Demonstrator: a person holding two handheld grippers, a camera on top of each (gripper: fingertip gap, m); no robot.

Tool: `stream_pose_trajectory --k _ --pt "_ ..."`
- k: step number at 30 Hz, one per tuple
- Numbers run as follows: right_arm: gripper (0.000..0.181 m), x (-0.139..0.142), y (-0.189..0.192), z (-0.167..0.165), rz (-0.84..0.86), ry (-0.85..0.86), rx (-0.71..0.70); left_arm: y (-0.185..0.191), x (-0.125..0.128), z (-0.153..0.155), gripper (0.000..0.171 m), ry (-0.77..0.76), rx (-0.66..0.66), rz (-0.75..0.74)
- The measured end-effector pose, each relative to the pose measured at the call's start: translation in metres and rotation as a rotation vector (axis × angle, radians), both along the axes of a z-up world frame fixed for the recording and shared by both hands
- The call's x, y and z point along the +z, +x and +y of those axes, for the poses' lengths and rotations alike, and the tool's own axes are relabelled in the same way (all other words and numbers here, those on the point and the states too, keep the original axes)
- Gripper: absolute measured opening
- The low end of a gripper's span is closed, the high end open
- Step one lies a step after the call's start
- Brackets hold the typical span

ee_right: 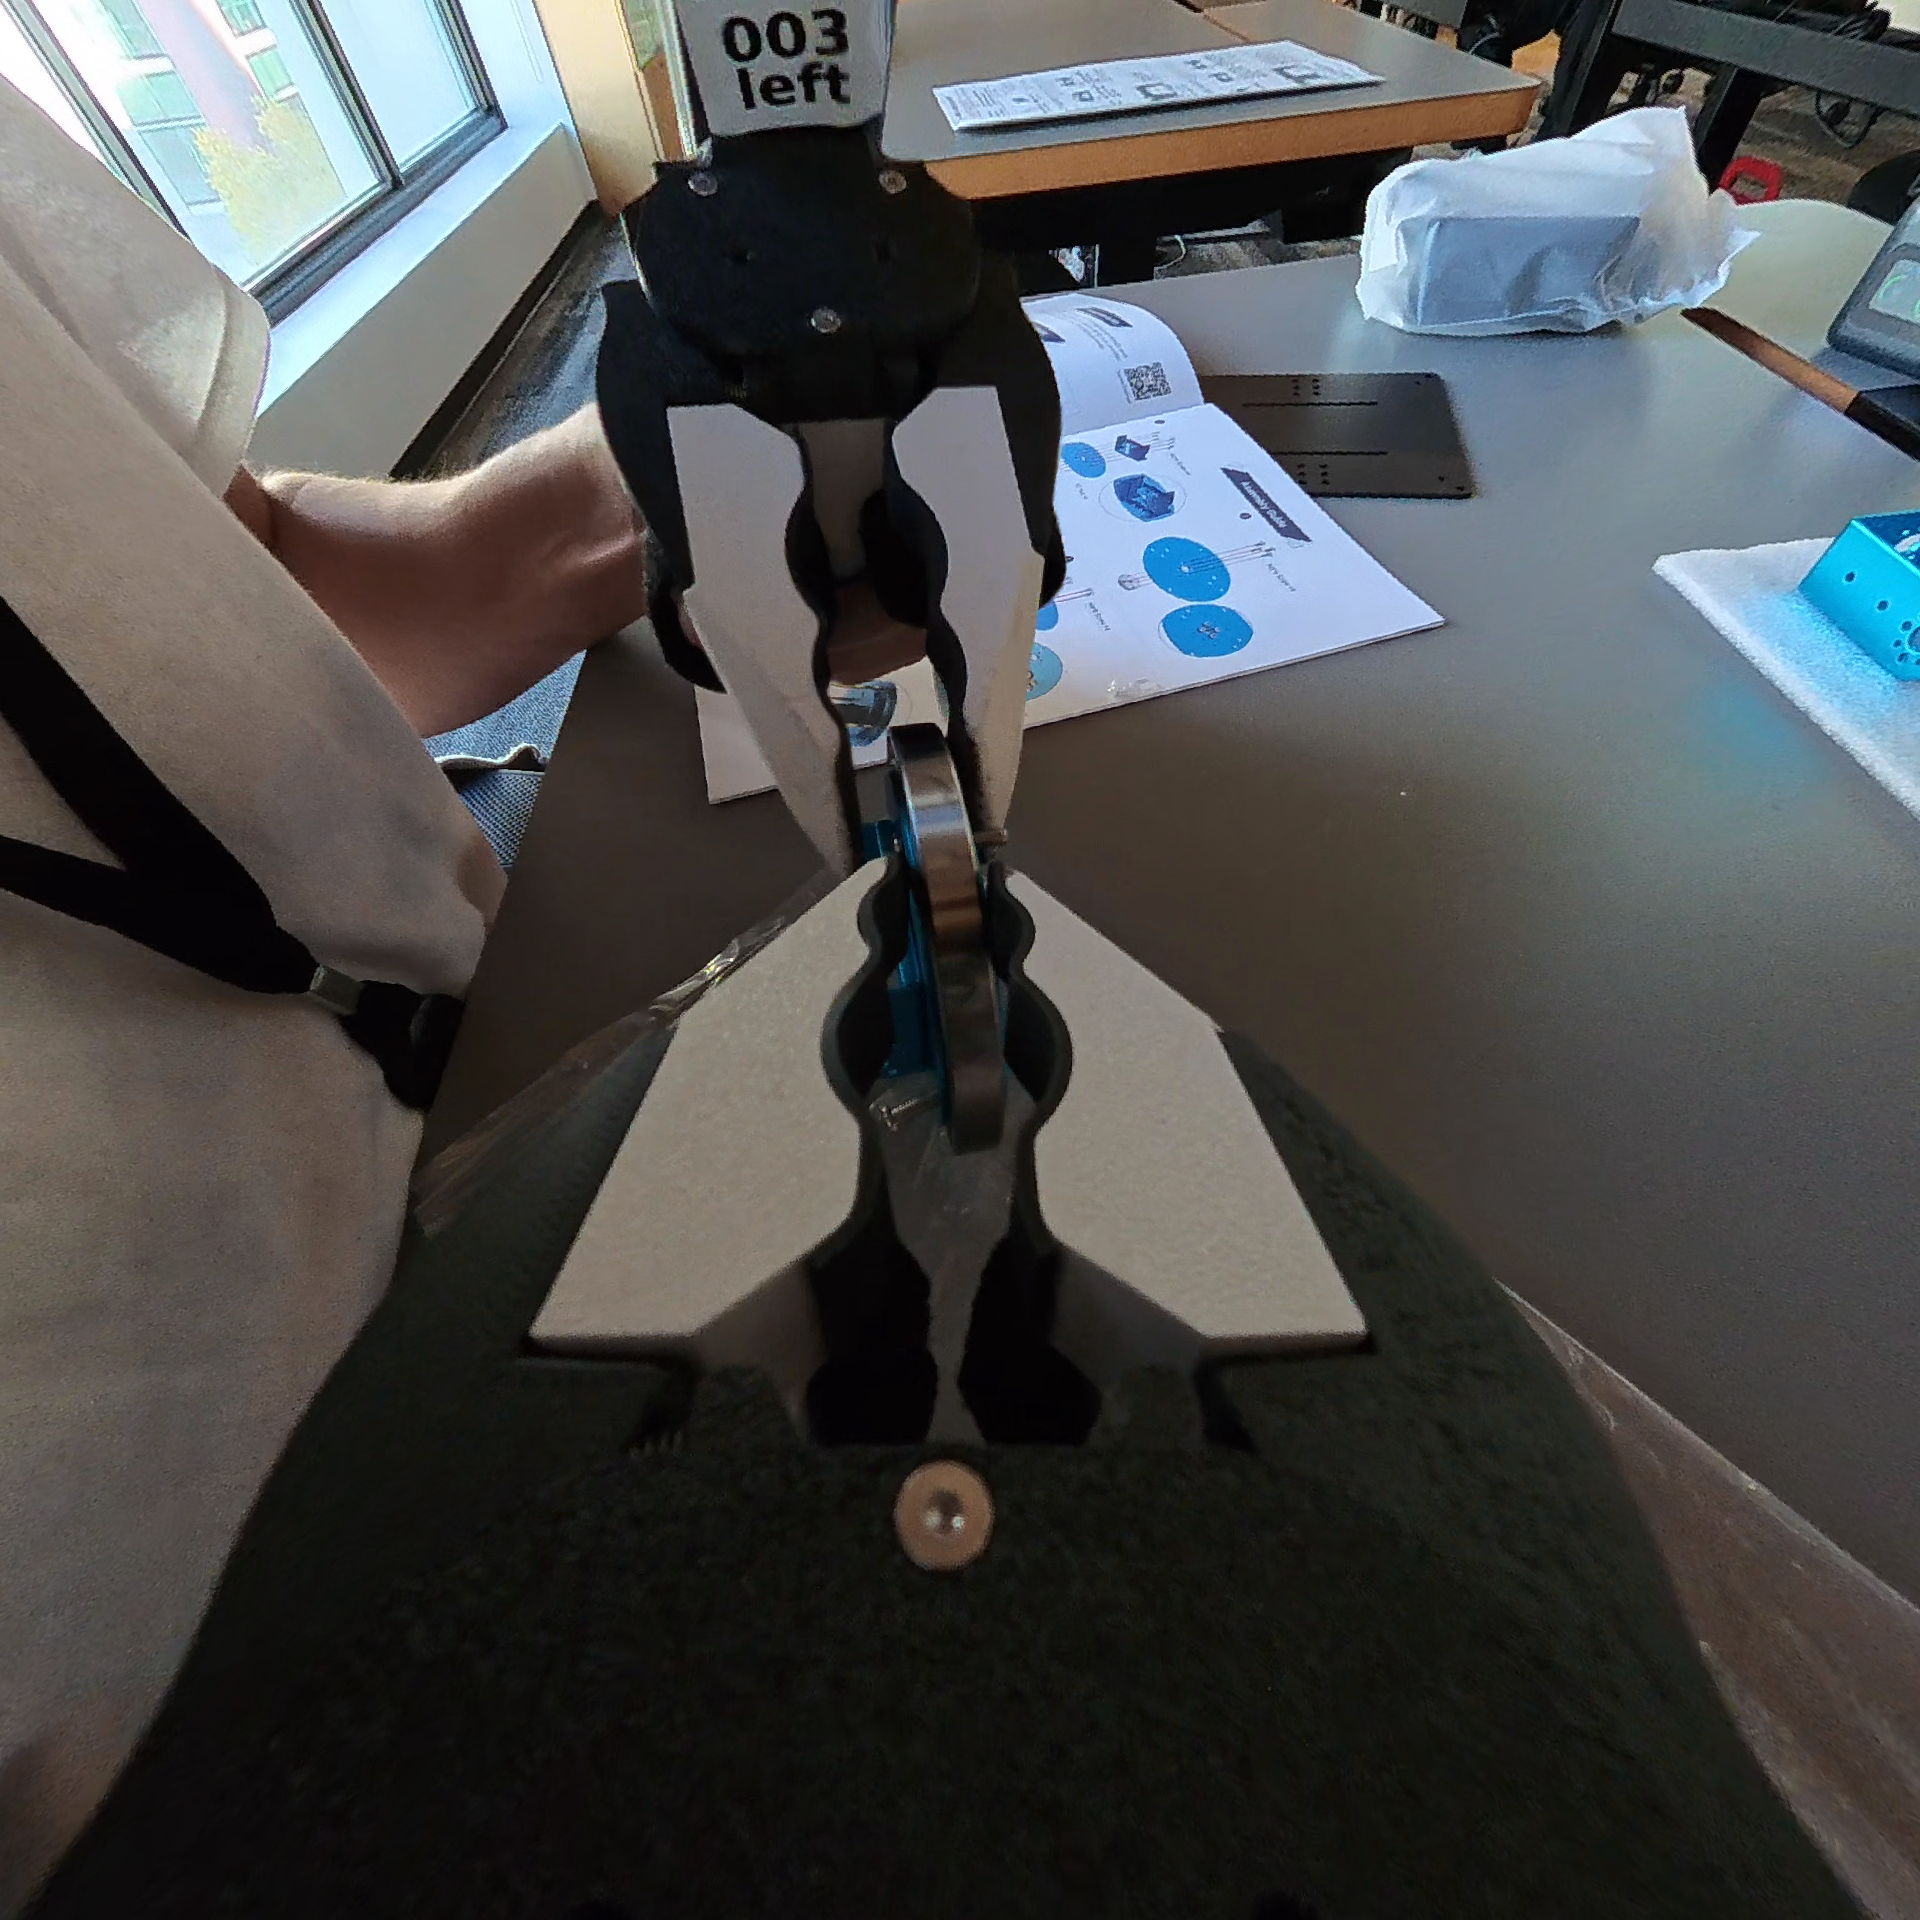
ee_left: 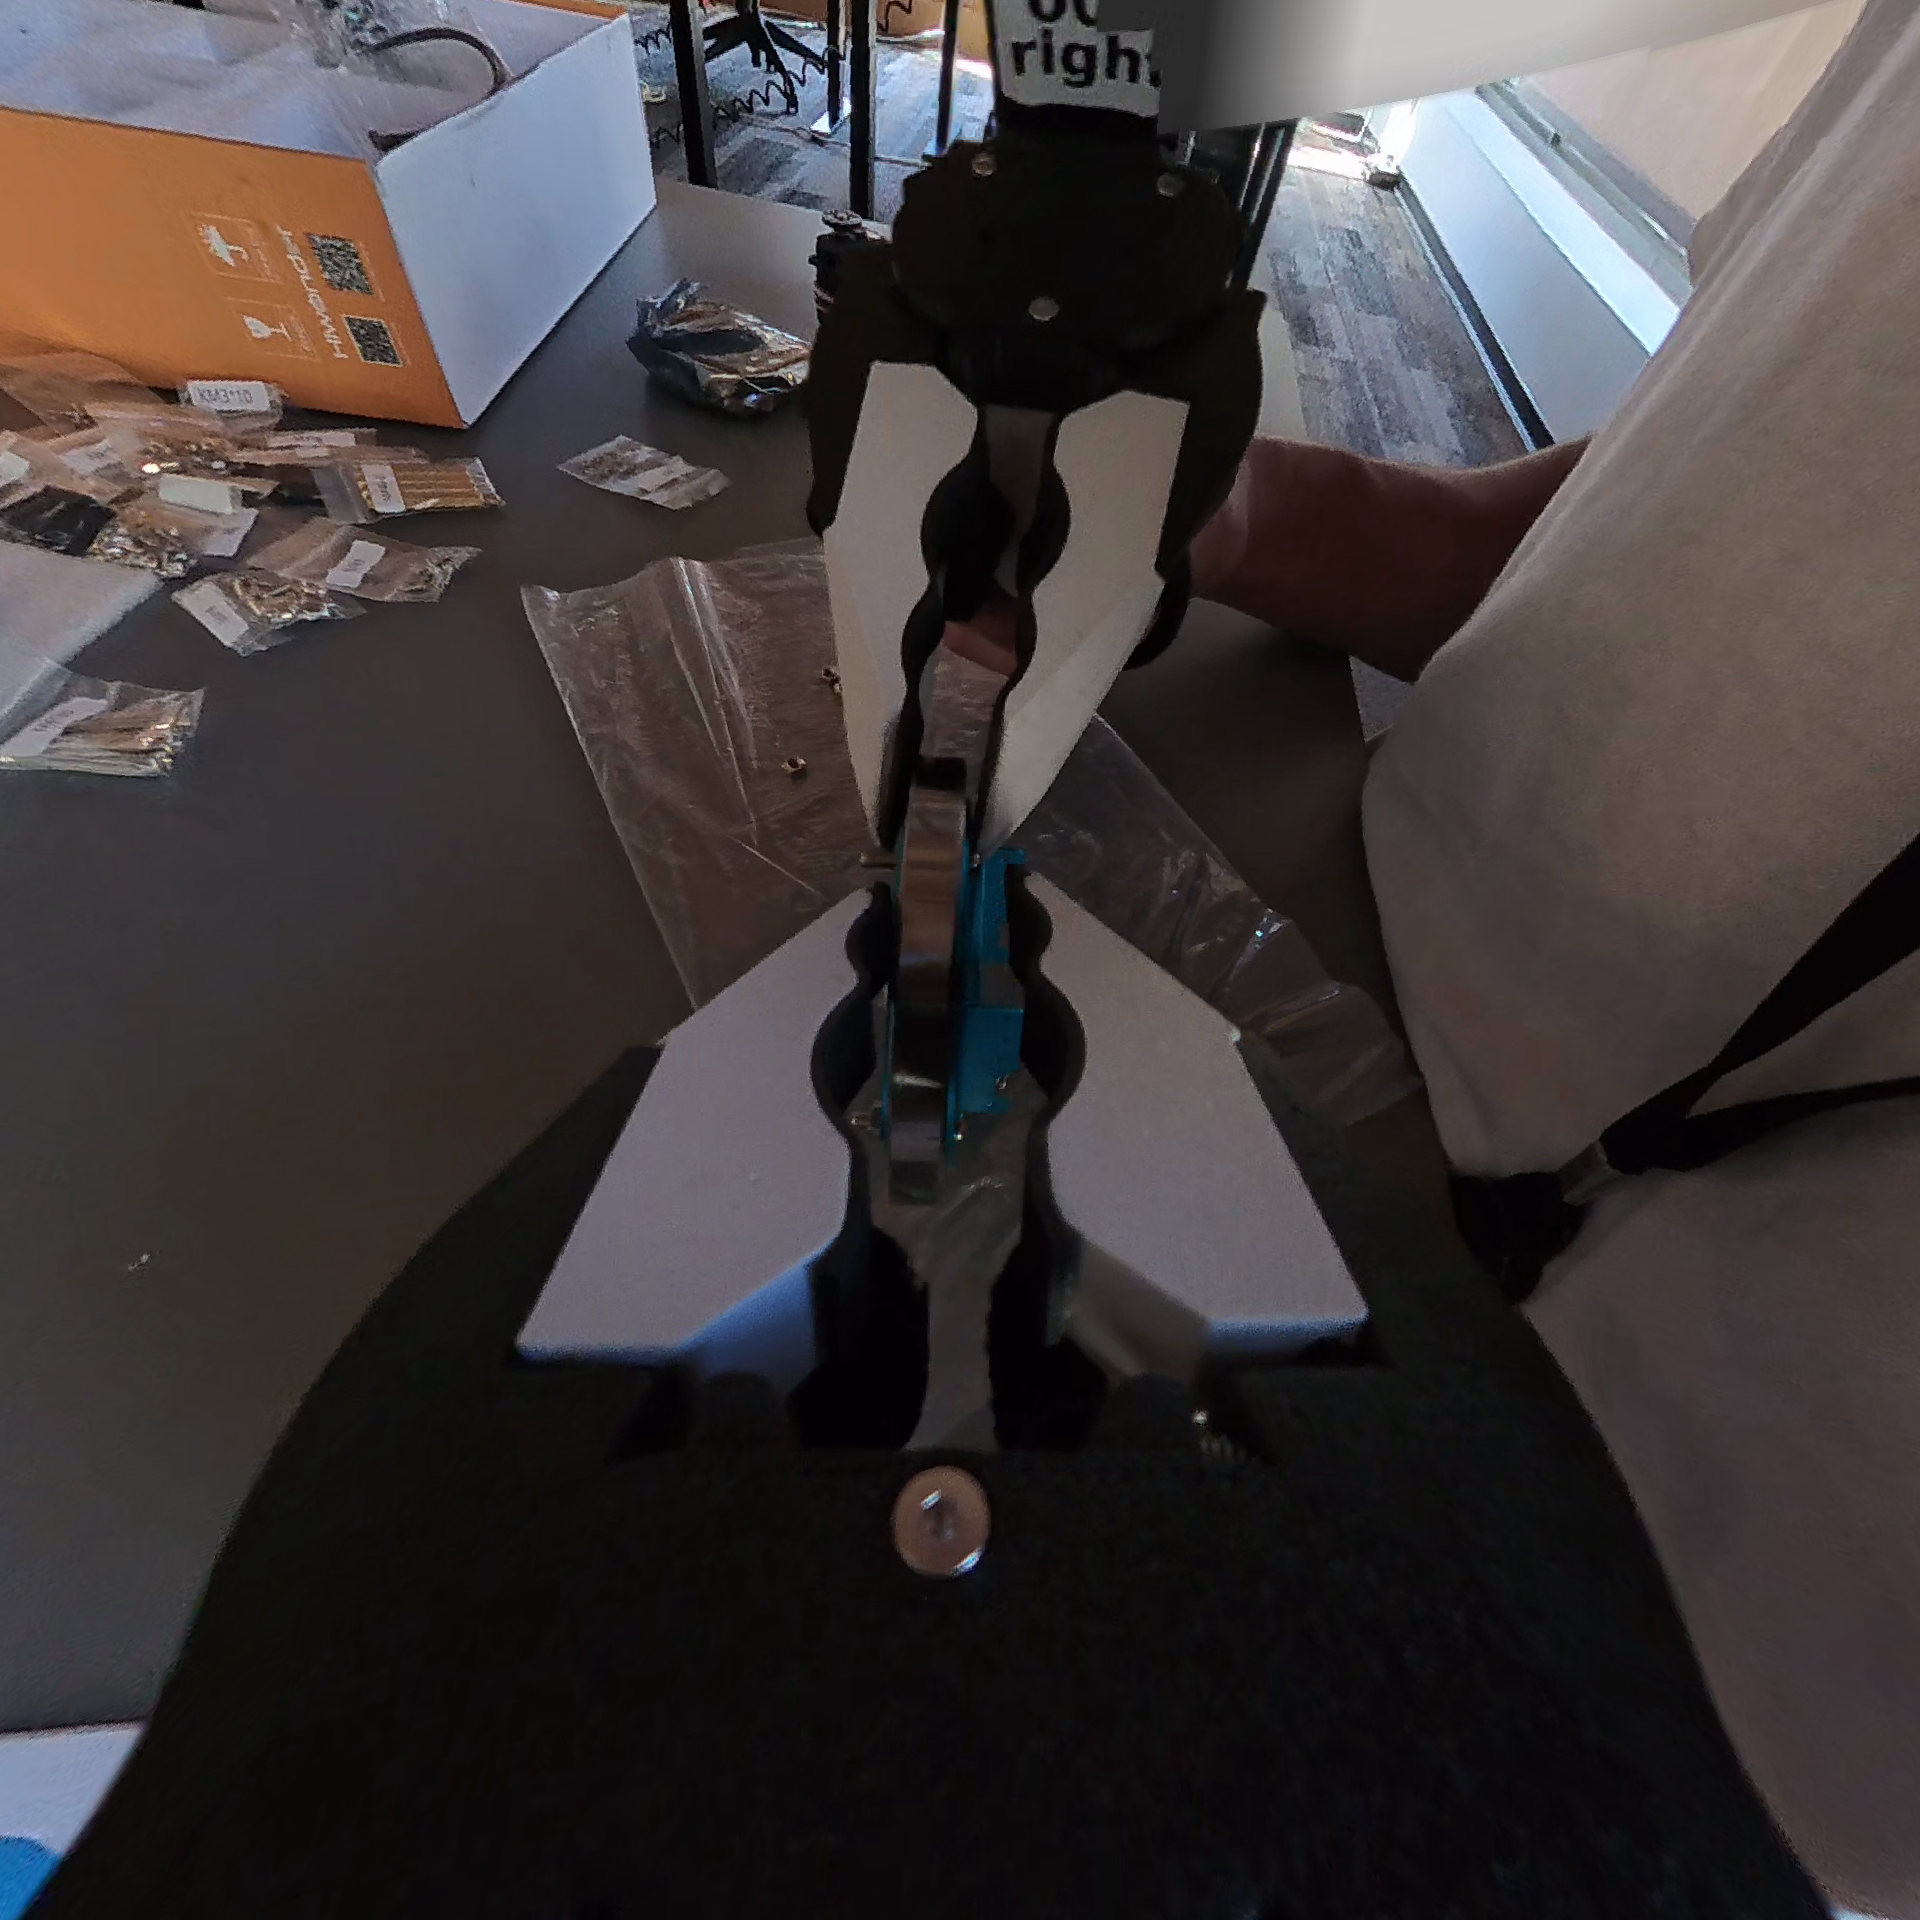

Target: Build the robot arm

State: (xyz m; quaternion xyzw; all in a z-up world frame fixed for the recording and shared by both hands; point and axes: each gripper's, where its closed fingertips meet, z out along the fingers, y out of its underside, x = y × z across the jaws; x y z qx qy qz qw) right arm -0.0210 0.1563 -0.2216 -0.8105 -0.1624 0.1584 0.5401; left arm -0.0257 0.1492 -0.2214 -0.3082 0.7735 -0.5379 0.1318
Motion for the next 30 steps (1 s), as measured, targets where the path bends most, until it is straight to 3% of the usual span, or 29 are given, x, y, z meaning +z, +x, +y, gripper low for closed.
stream_pose_trajectory --k 10,12,15,20,23,25,30 --pt "0.015 0.0 -0.001 -0.001 0.017 0.003 0.001 -0.001 0.0 -0.001 0.015 -0.033 -0.001 0.012" --pt "0.022 0.001 0.0 -0.005 0.052 -0.002 0.011 -0.003 0.0 -0.003 0.015 -0.011 -0.025 -0.008" --pt "0.026 0.015 0.027 -0.025 0.053 0.03 -0.014 -0.006 -0.001 -0.007 0.015 0.008 -0.05 -0.025" --pt "0.03 -0.042 0.1 -0.074 -0.192 -0.395 -0.052 -0.007 -0.001 -0.009 0.014 0.037 -0.072 -0.053" --pt "0.025 -0.053 0.097 -0.078 -0.277 -0.436 -0.001 -0.006 -0.001 -0.009 0.014 0.025 -0.067 -0.056" --pt "0.02 -0.058 0.103 -0.077 -0.331 -0.432 -0.039 -0.006 -0.001 -0.009 0.014 0.018 -0.063 -0.056" --pt "0.015 -0.068 0.091 -0.064 -0.31 -0.428 -0.059 -0.005 -0.001 -0.011 0.014 0.013 -0.066 -0.057"
